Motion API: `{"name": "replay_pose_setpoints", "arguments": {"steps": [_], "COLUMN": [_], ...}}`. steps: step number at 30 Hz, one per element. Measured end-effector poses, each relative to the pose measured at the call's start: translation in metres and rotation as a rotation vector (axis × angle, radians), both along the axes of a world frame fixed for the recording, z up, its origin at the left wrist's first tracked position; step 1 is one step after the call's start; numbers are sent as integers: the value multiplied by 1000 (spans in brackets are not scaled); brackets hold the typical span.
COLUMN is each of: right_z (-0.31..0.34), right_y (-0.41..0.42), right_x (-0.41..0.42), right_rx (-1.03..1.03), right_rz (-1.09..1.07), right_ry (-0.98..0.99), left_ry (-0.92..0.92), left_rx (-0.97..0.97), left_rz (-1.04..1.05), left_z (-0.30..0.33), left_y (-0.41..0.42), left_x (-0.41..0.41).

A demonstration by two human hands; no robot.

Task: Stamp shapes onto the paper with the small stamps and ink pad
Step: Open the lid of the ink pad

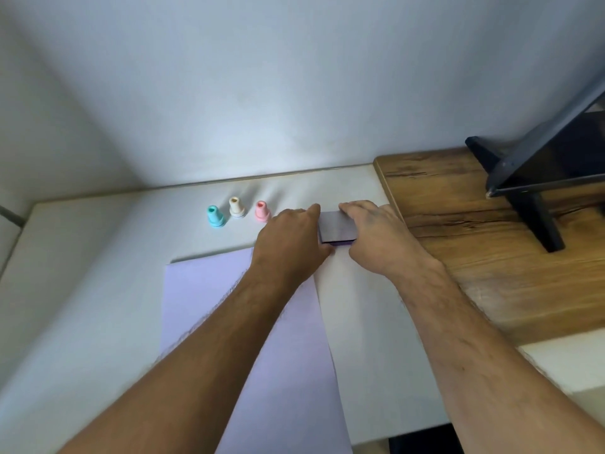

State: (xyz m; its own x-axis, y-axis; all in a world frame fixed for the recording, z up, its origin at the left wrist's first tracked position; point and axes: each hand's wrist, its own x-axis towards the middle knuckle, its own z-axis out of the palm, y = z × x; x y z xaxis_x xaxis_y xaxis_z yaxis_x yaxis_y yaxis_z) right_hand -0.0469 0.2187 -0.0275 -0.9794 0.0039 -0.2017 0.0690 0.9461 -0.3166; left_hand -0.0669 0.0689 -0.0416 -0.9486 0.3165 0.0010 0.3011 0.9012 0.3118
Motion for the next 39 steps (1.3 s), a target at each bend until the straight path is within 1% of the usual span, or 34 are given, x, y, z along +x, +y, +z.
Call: {"name": "replay_pose_setpoints", "arguments": {"steps": [7,11,16,21,26,30,35,39], "right_z": [-2,-4,-2,-4,-7,-8,-13,-11], "right_y": [5,9,16,14,4,-1,-2,-1], "right_x": [-2,-5,-8,-7,-6,-7,-10,-10], "right_rx": [11,-9,-121,-249,-293,-297,-313,-207], "right_rz": [-20,-8,-7,-52,-103,-185,-313,-432], "right_ry": [21,31,4,59,187,291,265,304], "left_ry": [-94,-138,-196,-204,-179,-140,-62,-52], "left_rx": [-5,-75,-79,-41,-23,-42,-69,-76], "left_rz": [-2,-17,-30,-3,22,31,1,-41], "left_z": [1,7,10,9,19,21,15,12], "left_y": [1,4,-2,-2,-2,0,4,6], "left_x": [-6,-15,-24,-24,-35,-43,-50,-61]}}
